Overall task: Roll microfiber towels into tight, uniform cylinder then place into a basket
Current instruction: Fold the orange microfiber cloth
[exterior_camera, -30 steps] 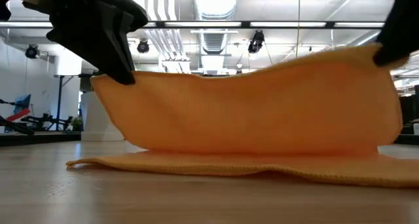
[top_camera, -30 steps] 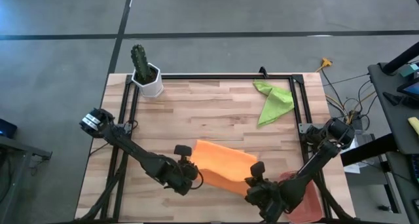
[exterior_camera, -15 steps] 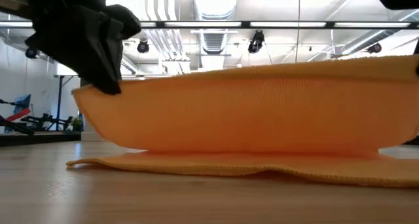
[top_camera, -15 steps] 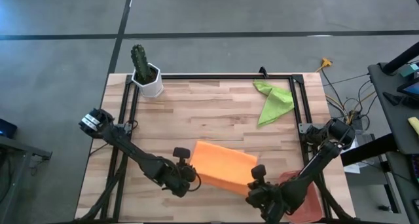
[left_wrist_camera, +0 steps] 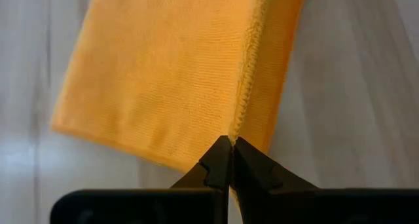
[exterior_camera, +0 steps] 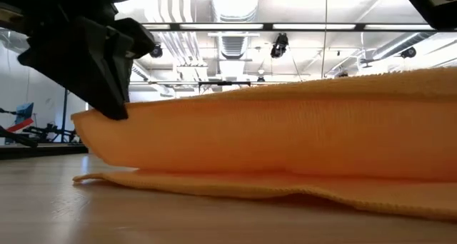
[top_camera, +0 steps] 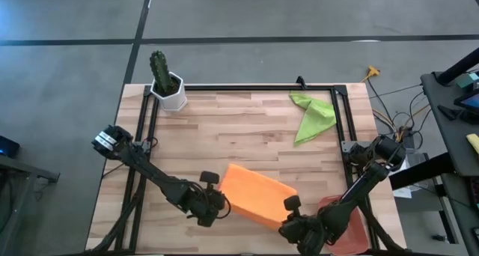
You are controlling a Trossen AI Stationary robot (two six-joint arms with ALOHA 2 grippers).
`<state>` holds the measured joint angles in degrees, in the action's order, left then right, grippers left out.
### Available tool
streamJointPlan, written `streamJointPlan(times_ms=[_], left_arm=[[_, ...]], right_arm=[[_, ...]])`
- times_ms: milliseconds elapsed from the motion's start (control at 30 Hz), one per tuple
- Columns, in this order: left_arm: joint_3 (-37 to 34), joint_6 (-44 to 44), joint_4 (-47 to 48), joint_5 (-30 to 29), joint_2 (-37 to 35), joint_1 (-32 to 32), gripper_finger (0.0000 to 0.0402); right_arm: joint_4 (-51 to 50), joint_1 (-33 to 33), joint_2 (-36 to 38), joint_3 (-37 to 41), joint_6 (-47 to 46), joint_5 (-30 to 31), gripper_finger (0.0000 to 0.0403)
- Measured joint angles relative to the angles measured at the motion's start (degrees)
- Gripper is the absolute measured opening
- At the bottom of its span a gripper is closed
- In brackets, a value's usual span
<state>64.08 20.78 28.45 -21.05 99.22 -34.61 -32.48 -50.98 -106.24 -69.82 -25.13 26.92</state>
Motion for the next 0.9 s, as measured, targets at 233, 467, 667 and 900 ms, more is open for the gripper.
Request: streamJointPlan(times_ms=[233, 467, 667, 900], left_arm=[[-1.8, 0.0, -4.8, 6.1, 0.1, 0.0, 0.0], [-2.1, -0.4, -4.7, 6.5, 0.1, 0.0, 0.0], [-2.1, -0.6, -5.0, 9.2, 0.1, -0.1, 0.0], [-2.2, -0.5, -5.6, 9.6, 0.1, -0.1, 0.0048]], right_arm=[[1.7, 0.0, 0.0, 1.6, -0.3, -1.7, 0.0018], [6.2, 0.0, 0.0, 3.2, -1.7, -2.3, 0.0098], [7.3, 0.0, 0.0, 3.2, -1.4, -2.2, 0.0149], [7.3, 0.0, 0.0, 3.2, -1.1, -1.7, 0.0149]])
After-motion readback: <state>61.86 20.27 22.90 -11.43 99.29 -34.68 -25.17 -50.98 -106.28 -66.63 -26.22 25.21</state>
